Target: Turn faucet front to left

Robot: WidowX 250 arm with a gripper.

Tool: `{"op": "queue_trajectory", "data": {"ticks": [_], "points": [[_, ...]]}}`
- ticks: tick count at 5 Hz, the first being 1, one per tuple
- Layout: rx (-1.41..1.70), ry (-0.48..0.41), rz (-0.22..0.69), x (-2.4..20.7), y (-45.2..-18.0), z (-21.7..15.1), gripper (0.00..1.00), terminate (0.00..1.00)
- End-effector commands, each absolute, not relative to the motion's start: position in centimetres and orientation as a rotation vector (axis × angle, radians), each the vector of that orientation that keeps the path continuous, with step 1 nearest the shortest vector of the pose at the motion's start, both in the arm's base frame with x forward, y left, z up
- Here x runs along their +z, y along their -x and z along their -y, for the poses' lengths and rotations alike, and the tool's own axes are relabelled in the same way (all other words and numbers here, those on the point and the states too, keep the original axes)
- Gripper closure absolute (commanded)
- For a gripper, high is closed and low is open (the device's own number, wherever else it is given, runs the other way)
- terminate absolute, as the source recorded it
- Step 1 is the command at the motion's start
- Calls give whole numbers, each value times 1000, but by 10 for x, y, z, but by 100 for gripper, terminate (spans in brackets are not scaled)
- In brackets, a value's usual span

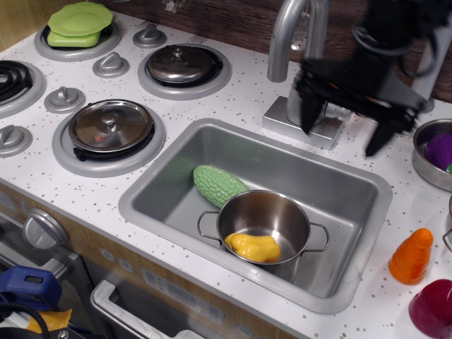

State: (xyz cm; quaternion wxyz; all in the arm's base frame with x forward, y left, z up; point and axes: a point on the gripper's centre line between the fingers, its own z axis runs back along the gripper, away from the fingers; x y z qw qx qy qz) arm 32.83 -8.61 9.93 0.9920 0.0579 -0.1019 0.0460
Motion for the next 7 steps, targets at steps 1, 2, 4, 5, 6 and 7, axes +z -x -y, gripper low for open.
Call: {"op": "queue_trajectory", "data": {"ticks": [1,2,4,5,6,7], "points": [[61,-101,273,113,-342,95,0,0],[32,-117,291,117,-351,91,0,0],[-9,-141,288,129,-361,76,0,0],[-32,-147,288,134,-361,63,0,0],[-58,-155,284,136,-363,47,0,0],[-81,-148,288,135,-365,32,0,0]]}}
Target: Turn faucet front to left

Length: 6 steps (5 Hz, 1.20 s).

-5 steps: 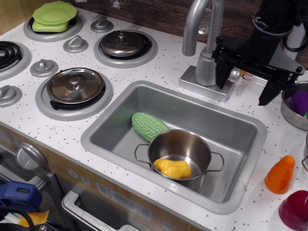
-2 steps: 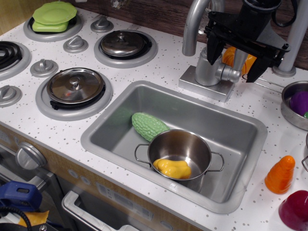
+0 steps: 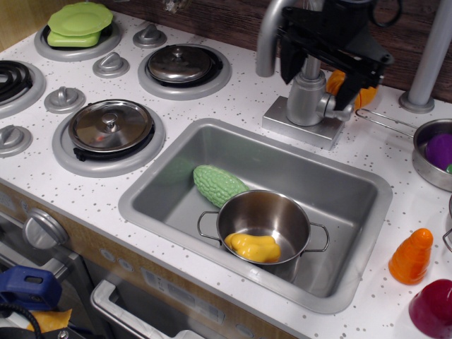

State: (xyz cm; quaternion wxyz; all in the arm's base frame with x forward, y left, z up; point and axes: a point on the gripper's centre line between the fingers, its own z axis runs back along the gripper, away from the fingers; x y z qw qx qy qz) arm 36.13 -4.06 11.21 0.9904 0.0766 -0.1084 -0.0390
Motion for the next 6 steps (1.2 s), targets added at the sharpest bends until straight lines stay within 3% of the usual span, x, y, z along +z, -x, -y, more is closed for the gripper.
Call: {"op": "queue_trajectory", "data": {"ticks": [1,6], "points": [[-108,-135,285,135,-365,20,0,0],[-221,-109,285,139,-377,-27,0,0]]}}
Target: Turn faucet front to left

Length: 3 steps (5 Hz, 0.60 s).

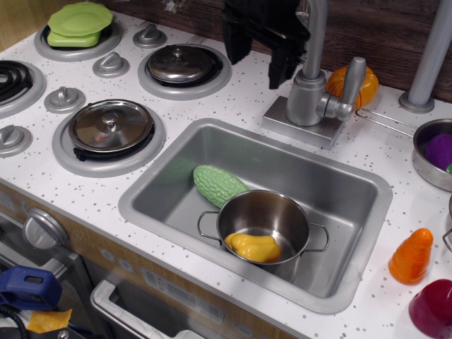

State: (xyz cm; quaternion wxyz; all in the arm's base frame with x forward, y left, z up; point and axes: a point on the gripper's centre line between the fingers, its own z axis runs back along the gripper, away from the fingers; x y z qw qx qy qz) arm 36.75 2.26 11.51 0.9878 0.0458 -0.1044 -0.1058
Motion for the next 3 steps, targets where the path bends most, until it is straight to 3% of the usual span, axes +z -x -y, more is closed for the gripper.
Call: {"op": "queue_trajectory", "data": {"ticks": [1,3], "points": [[-238,-107,273,144,-383,-30,0,0],[-254,-94,285,135,-396,-28,0,0]]}}
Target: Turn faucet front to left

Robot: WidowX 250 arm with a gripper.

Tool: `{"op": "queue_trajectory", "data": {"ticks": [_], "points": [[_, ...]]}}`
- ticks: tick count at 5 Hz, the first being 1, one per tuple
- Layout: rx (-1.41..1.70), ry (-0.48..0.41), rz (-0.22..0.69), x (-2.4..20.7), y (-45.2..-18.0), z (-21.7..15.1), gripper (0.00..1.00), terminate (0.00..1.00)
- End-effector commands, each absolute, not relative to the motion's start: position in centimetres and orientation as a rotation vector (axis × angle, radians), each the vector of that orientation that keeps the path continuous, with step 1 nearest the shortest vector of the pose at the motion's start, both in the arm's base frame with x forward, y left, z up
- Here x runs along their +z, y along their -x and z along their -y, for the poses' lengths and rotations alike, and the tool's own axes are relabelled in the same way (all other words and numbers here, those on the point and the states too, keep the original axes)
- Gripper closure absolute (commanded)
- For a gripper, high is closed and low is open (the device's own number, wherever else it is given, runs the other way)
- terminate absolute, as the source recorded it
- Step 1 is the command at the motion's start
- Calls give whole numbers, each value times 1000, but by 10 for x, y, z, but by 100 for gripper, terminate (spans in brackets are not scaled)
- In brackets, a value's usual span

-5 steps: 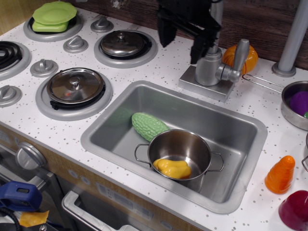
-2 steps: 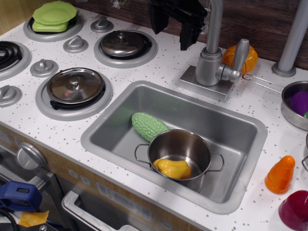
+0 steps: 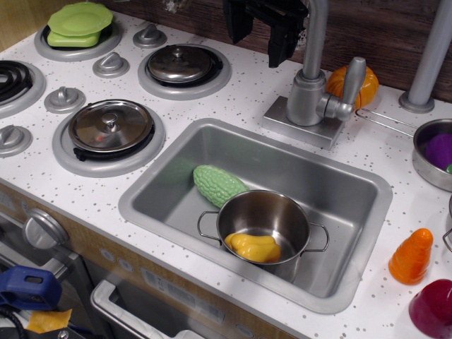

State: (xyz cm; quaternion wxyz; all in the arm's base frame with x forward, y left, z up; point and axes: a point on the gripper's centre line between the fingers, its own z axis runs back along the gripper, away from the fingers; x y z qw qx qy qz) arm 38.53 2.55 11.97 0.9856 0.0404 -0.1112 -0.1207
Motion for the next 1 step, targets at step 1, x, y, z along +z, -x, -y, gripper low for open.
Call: {"op": "queue_trajectory", "data": {"ticks": [1], "points": [[-264,-91,287,134,-401,-31,0,100]]}}
